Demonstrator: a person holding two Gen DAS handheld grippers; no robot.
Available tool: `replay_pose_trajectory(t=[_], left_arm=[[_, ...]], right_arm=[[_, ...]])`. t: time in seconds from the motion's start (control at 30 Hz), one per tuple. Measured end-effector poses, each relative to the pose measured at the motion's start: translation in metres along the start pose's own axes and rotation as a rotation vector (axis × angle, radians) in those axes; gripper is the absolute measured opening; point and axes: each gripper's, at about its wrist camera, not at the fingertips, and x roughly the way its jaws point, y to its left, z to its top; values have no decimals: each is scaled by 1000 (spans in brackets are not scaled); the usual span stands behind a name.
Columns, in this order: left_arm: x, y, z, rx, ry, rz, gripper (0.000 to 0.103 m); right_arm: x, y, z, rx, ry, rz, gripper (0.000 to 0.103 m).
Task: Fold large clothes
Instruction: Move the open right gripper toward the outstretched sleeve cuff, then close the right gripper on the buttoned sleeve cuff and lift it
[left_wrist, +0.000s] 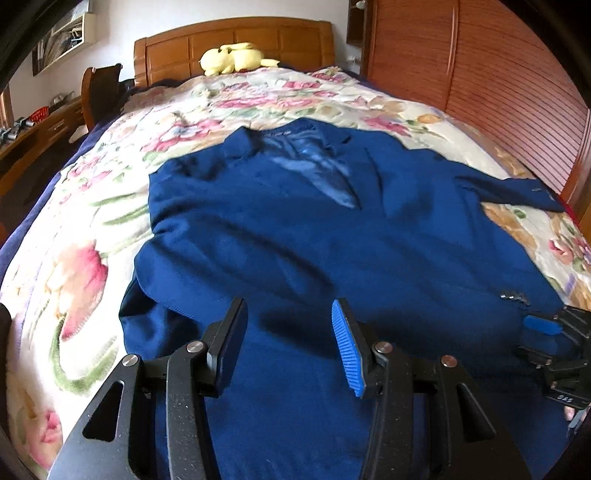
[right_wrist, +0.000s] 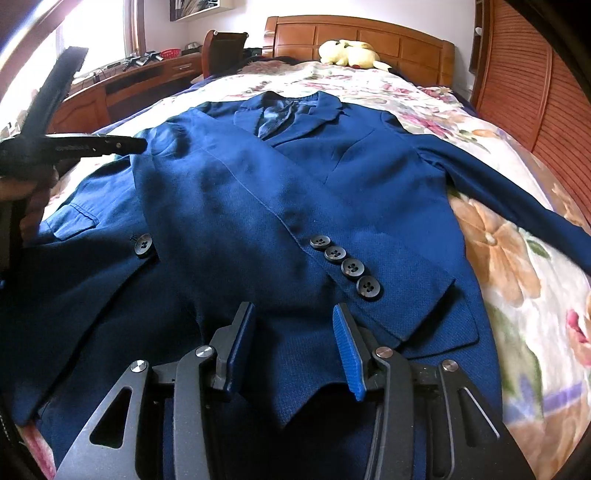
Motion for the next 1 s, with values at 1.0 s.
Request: replay_pose_trajectory(t=[1.0], left_arm=[[29, 6, -18, -10, 23, -35, 49]], right_arm=[[-53, -196, 48, 210, -69, -325, 47]])
